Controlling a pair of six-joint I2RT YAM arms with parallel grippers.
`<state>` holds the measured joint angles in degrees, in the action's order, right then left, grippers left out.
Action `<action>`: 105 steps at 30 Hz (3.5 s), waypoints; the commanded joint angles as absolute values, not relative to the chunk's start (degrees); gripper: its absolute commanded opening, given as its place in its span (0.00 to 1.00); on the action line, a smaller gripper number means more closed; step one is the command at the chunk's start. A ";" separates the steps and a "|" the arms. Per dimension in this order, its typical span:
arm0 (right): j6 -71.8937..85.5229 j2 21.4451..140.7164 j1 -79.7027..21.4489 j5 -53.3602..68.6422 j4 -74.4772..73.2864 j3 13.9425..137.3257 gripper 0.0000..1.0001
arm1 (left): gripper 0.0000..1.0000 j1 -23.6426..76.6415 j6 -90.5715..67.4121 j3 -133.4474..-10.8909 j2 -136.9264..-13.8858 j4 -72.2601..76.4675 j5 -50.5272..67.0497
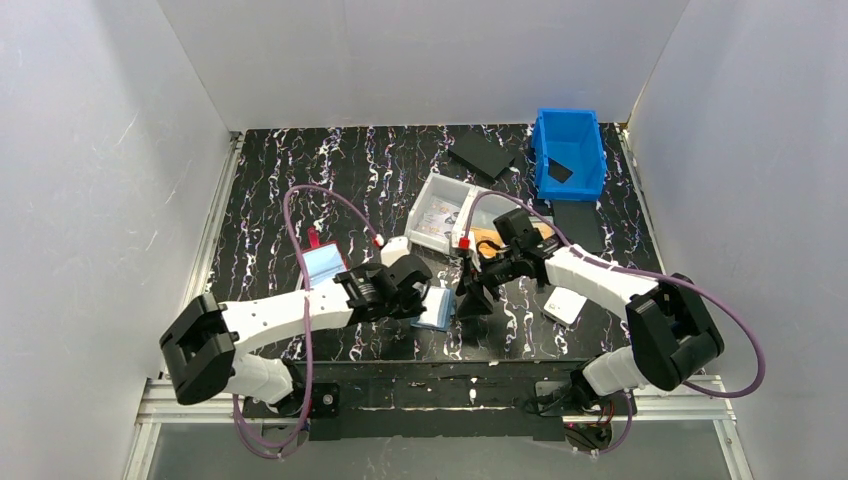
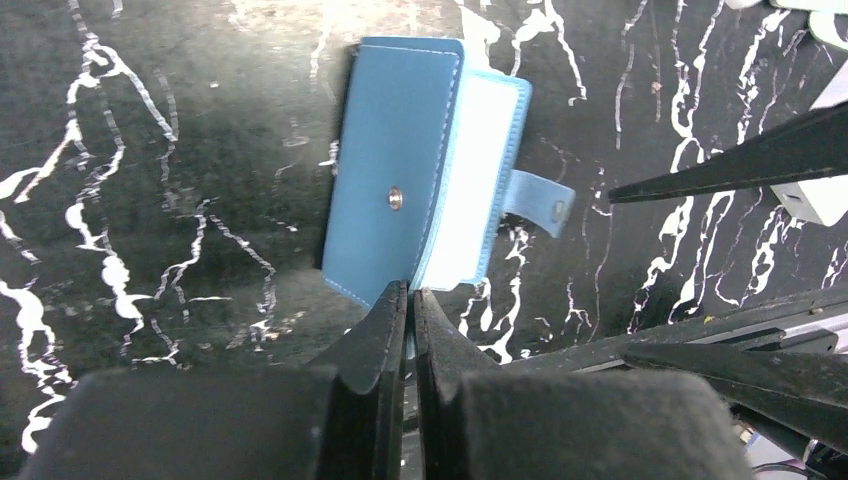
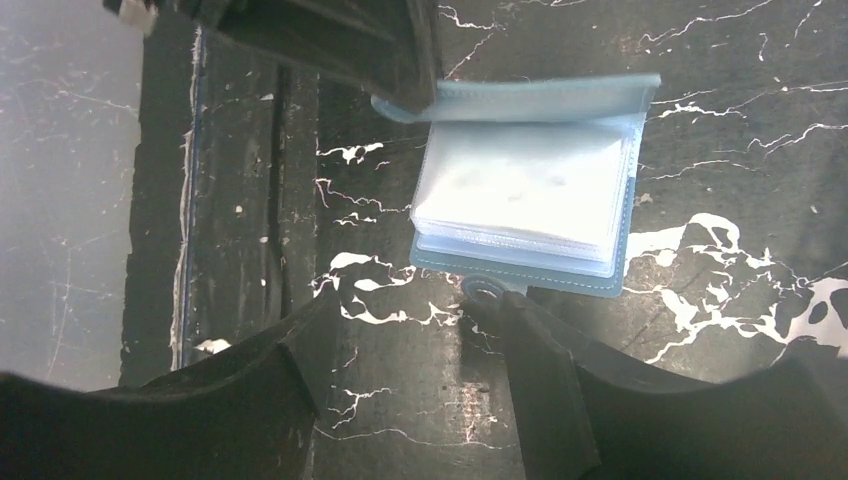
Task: Take the credit cards out of the card holder
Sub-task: Open the card holder at the center of the board.
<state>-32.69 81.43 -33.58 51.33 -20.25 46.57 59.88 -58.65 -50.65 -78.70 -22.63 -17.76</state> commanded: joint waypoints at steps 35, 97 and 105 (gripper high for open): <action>-20.33 92.58 -44.23 26.29 -9.25 48.96 0.14 | 0.38 51.64 -62.73 -34.85 -69.76 -27.32 -19.73; -20.98 94.57 -41.14 37.69 -14.36 52.05 0.18 | 0.75 61.35 -39.99 -37.54 -74.80 0.39 -12.54; -19.48 96.95 -41.13 34.83 -13.53 51.87 0.17 | 0.71 61.35 -40.78 -38.67 -80.16 -3.79 -17.78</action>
<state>-20.49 95.39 -40.82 35.59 -15.07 50.48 61.10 -40.93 -38.30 -78.37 0.25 -12.62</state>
